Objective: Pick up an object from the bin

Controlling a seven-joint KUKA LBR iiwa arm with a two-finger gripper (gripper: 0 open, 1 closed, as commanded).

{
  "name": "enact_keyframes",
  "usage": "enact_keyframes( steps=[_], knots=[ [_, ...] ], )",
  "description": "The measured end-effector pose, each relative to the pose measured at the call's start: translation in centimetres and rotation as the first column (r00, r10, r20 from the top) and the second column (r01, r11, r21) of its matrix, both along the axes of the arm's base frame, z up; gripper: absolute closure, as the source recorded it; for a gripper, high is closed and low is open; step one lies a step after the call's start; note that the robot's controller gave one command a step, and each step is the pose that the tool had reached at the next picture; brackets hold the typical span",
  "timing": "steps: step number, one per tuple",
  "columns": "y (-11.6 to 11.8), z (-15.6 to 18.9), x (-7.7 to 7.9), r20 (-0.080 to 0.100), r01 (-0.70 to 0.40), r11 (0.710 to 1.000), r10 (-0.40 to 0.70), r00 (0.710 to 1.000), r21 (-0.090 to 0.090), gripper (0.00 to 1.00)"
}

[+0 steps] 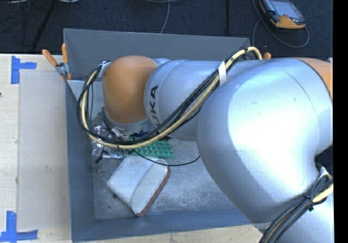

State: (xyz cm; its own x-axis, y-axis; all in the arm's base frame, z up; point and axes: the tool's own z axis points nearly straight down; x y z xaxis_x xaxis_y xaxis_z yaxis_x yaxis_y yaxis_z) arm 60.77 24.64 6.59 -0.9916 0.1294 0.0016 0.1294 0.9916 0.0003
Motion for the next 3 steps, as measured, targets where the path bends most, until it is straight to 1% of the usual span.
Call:
enact_keyframes(
  steps=[1, 2, 3],
  knots=[
    [-1.6, 3.5, 0.9, 0.004, 0.254, 0.967, -0.254, 0.967, 0.001, 0.00],
    [-1.9, 3.5, -0.5, -0.001, 0.447, 0.894, -0.447, 0.894, -0.002, 0.00],
    [-3.0, 0.2, -0.1, -0.001, 0.589, 0.808, -0.589, 0.808, -0.004, 0.00]
  ],
)
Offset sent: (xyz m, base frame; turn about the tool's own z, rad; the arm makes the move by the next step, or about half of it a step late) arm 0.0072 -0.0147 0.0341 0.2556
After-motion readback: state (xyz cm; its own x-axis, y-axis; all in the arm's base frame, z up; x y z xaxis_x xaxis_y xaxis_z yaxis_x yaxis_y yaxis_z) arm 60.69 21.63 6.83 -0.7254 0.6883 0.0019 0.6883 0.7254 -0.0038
